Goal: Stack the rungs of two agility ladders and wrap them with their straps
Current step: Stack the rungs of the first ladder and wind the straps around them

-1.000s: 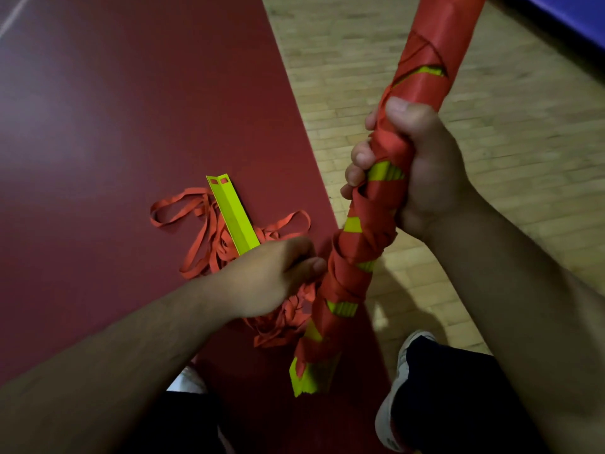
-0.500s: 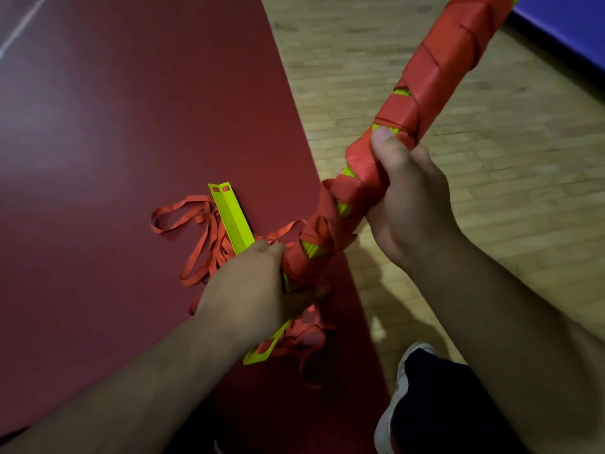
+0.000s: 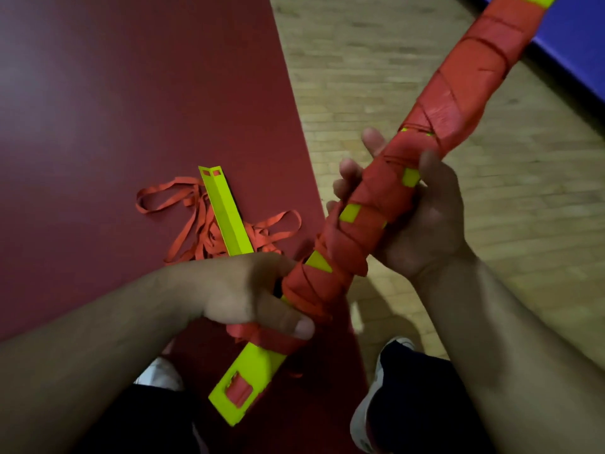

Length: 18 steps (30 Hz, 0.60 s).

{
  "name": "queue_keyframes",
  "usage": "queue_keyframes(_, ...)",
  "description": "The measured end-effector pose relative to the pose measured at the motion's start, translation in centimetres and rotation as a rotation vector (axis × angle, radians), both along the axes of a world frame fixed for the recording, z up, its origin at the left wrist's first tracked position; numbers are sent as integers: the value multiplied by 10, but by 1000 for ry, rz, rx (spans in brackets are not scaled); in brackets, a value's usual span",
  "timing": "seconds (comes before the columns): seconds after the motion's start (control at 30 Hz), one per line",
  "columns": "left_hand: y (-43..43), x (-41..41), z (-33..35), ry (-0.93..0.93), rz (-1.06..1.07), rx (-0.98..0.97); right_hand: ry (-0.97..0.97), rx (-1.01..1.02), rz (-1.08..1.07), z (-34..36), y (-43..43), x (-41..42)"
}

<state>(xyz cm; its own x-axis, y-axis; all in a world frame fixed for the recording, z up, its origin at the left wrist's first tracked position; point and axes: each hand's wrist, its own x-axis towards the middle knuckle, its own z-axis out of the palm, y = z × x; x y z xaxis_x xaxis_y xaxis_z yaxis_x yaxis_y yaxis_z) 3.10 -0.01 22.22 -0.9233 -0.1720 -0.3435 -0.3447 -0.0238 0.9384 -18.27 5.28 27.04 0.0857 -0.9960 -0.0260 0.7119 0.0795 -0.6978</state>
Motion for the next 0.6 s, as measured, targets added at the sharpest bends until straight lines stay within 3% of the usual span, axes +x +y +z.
queue_keyframes(0.17,8,3,13,-59,4,-122,96,91,-143,4,-3,12)
queue_keyframes(0.3,13,0,16,-167,111,-669,200,116,-264,6,-1,24)
queue_keyframes(0.37,16,0,15,-166,181,-836,244,127,-353,5,-1,29)
queue_keyframes(0.6,7,-7,-14,-320,296,-1044,415,333,-697,-10,-13,28)
